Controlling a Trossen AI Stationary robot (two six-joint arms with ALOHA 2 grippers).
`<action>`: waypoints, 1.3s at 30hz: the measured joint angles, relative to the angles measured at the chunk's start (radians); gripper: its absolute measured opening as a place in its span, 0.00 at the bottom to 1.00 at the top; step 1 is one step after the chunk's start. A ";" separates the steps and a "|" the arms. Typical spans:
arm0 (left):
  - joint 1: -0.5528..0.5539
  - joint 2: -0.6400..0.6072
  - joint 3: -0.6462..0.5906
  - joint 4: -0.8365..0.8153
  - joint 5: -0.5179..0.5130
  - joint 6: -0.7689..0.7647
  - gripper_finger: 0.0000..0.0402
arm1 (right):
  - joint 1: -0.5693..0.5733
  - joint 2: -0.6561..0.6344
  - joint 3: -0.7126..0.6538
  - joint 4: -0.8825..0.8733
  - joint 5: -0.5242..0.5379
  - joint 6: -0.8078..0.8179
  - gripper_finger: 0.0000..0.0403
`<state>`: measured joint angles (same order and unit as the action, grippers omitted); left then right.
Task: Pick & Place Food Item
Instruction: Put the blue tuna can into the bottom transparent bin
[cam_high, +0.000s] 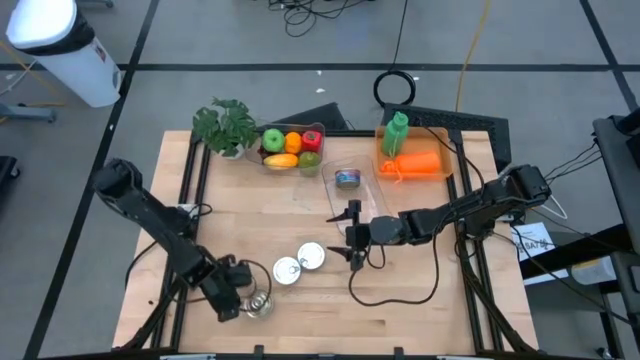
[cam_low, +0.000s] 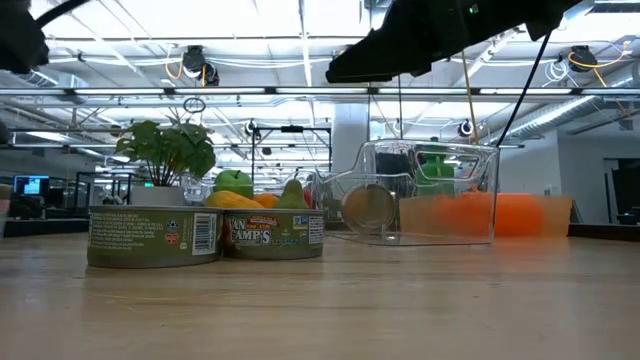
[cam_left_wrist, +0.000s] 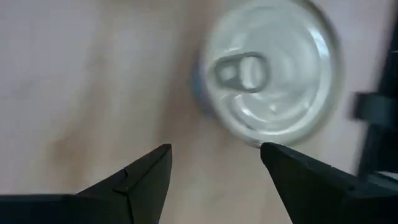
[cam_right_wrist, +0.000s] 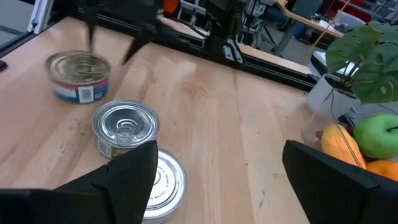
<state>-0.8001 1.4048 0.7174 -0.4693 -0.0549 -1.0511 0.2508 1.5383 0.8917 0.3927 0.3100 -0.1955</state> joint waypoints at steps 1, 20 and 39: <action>-0.003 0.019 0.000 0.054 0.005 0.013 0.68 | 0.000 0.000 0.000 0.000 0.000 0.000 0.81; 0.093 0.098 0.001 0.169 -0.133 0.067 0.68 | 0.000 0.000 0.000 -0.001 0.001 0.000 0.81; 0.217 0.082 -0.001 -0.394 -0.274 -0.078 0.68 | 0.000 0.000 0.000 -0.009 0.002 0.001 0.81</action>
<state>-0.5827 1.4866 0.7163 -0.8633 -0.3287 -1.1290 0.2504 1.5387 0.8917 0.3840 0.3119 -0.1947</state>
